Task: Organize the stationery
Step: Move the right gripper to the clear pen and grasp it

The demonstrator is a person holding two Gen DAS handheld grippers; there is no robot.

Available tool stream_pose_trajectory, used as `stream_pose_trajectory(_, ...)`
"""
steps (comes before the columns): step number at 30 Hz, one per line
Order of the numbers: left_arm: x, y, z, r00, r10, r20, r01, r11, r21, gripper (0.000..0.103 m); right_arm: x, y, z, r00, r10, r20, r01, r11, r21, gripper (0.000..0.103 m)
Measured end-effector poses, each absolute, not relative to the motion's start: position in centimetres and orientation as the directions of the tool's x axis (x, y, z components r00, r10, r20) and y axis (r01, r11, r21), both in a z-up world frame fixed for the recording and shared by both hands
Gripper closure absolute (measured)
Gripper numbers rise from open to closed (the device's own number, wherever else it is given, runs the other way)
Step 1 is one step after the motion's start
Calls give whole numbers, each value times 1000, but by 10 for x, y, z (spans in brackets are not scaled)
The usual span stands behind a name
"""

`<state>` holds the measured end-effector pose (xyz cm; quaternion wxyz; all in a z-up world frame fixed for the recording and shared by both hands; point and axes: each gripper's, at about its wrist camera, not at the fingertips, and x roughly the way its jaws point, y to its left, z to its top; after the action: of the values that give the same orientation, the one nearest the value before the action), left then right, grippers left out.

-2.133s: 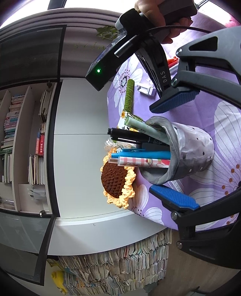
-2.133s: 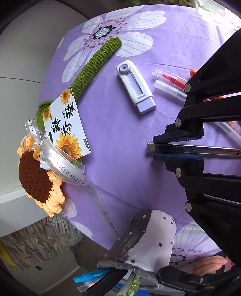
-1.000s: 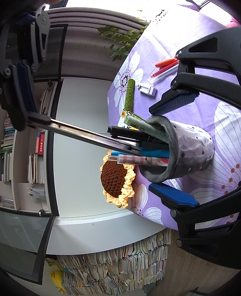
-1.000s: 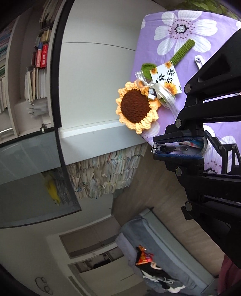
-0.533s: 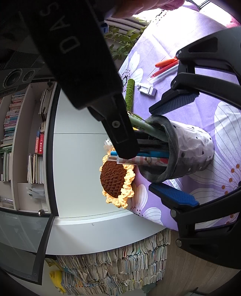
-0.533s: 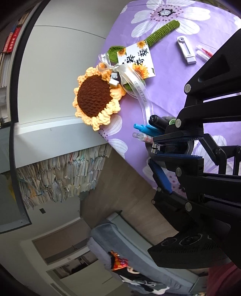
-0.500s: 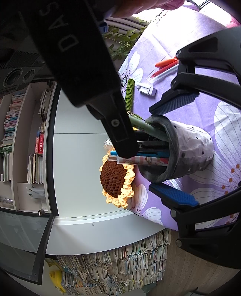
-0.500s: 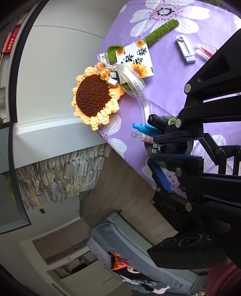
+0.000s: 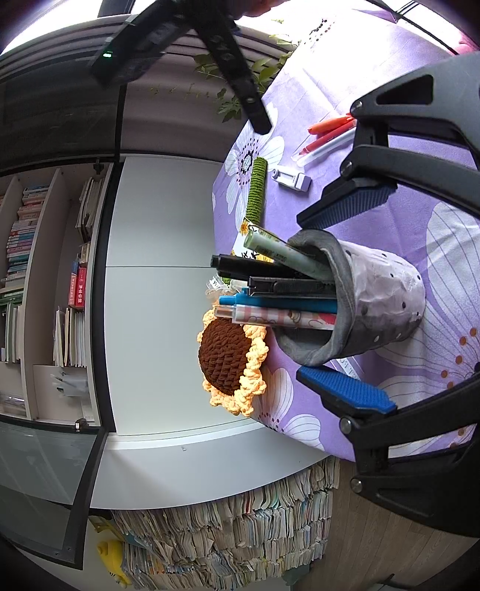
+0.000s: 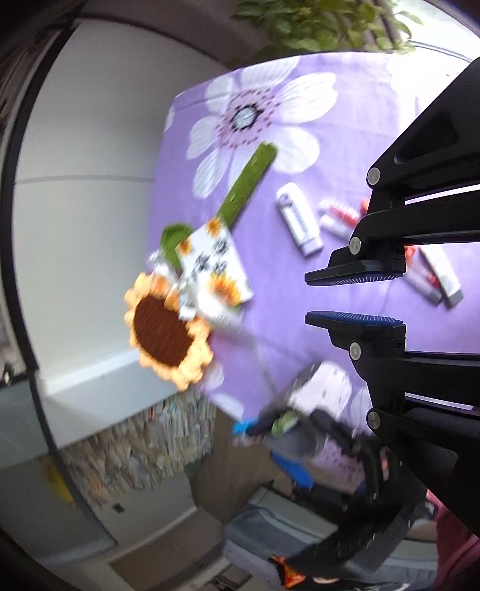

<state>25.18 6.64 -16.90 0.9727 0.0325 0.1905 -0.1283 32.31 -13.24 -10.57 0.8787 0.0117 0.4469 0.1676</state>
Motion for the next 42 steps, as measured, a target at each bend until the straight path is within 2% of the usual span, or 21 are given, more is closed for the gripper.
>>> stream_pose_trajectory(4, 252, 66, -169, 894, -237, -379, 262, 965, 14, 28, 340, -162, -147, 465, 233, -854, -154, 971, 181, 90)
stream_pose_trajectory(13, 252, 66, -169, 894, -237, -379, 262, 965, 14, 28, 362, -157, -163, 431, 282, -857, -150, 959, 240, 90)
stream_pose_trajectory(25, 252, 66, -169, 894, -237, -379, 262, 965, 14, 28, 386, -148, -184, 418, 157, -895, -107, 987, 123, 90)
stream_pose_trajectory(26, 252, 66, -169, 894, -237, -379, 262, 965, 14, 28, 386, -148, -184, 417, 156, -895, -107, 987, 122, 89)
stream_pose_trajectory(28, 252, 66, -169, 894, -237, -379, 262, 965, 14, 28, 386, -146, -184, 412, 162, -897, -112, 986, 126, 80)
stream_pose_trajectory(30, 252, 66, -169, 894, -237, -379, 262, 965, 14, 28, 386, -142, -185, 394, 170, -903, -121, 984, 133, 63)
stream_pose_trajectory(32, 252, 66, -169, 894, -237, -380, 262, 965, 14, 28, 387, -136, -189, 377, 173, -910, -128, 983, 134, 62)
stream_pose_trajectory(36, 252, 66, -169, 894, -237, -380, 262, 965, 14, 28, 386, -131, -189, 386, 162, -908, -120, 985, 125, 62)
stream_pose_trajectory(37, 252, 66, -169, 894, -237, -379, 262, 965, 14, 28, 385, -130, -189, 390, 161, -907, -121, 985, 123, 66)
stream_pose_trajectory(39, 252, 66, -169, 894, -237, -379, 262, 965, 14, 28, 386, -127, -189, 400, 149, -904, -140, 985, 100, 88)
stream_pose_trajectory(42, 252, 66, -169, 894, -237, -379, 262, 965, 14, 28, 384, -125, -185, 402, 178, -898, -155, 980, 124, 89)
